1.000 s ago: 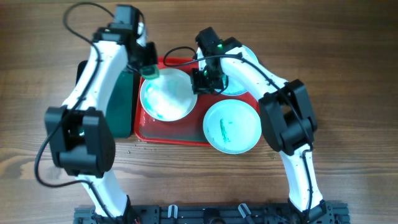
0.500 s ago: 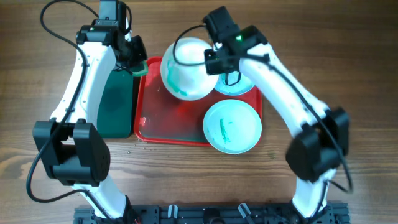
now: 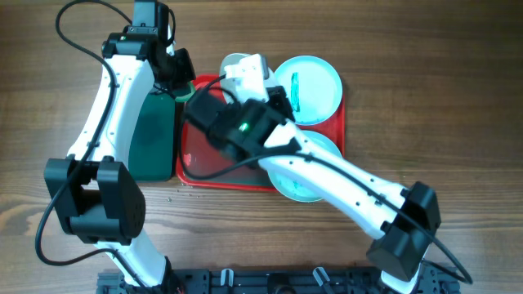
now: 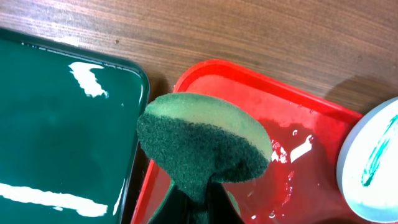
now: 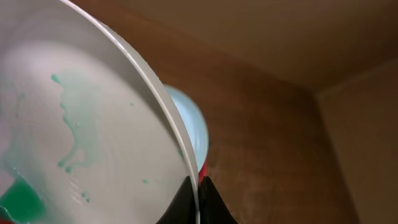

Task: Clean dirty plates on tray and stack at the side
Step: 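Lift the sponge away and raise the plate with the right gripper, then carry the plate right of the red tray and set it down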

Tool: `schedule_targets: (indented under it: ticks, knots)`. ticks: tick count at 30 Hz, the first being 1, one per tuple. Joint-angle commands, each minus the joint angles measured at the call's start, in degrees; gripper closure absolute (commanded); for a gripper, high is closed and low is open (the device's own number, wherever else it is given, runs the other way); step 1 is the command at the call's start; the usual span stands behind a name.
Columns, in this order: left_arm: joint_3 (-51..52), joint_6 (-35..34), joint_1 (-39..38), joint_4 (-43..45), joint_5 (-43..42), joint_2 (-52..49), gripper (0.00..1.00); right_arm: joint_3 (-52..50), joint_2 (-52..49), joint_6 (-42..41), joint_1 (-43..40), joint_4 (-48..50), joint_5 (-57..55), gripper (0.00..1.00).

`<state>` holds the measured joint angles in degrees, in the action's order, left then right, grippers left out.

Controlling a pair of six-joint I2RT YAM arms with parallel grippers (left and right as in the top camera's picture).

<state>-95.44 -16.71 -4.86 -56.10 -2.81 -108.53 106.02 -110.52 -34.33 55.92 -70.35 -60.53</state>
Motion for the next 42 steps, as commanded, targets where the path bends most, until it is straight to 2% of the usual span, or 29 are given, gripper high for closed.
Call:
schedule_targets:
  ticks: [1,7,10,27,32,34,38,42]
  knots:
    - [-0.94,-0.72,-0.15,-0.20,0.74,0.85,0.96,0.04,-0.04,-1.66,2.16,-0.24,-14.51,0.96]
    - [-0.94,-0.72,-0.15,-0.15,0.74,0.85,0.96,0.04,-0.04,-0.13,4.68,-0.02,-26.47,0.96]
    - [-0.94,-0.70,-0.15,-0.13,0.76,0.85,0.96,0.04,-0.04,2.93,4.79,1.27,-26.60,0.96]
    - [-0.94,-0.70,-0.15,-0.11,0.74,0.85,0.96,0.04,-0.04,4.31,4.76,2.21,-25.92,0.96]
    - [-0.94,-0.70,-0.15,-0.11,0.74,0.85,0.96,0.04,-0.04,4.20,3.80,2.80,-15.67,0.96]
    - [-0.94,-0.70,-0.15,-0.11,0.74,0.85,0.96,0.04,-0.04,4.26,2.43,2.78,-8.33,0.96]
    - [-0.94,-0.70,-0.15,-0.11,0.74,0.85,0.96,0.04,-0.04,4.42,-5.03,3.04,14.69,0.96]
    - [-0.94,-0.70,-0.15,-0.11,0.76,0.85,0.96,0.04,-0.04,16.37,-16.37,6.99,44.46,0.96]
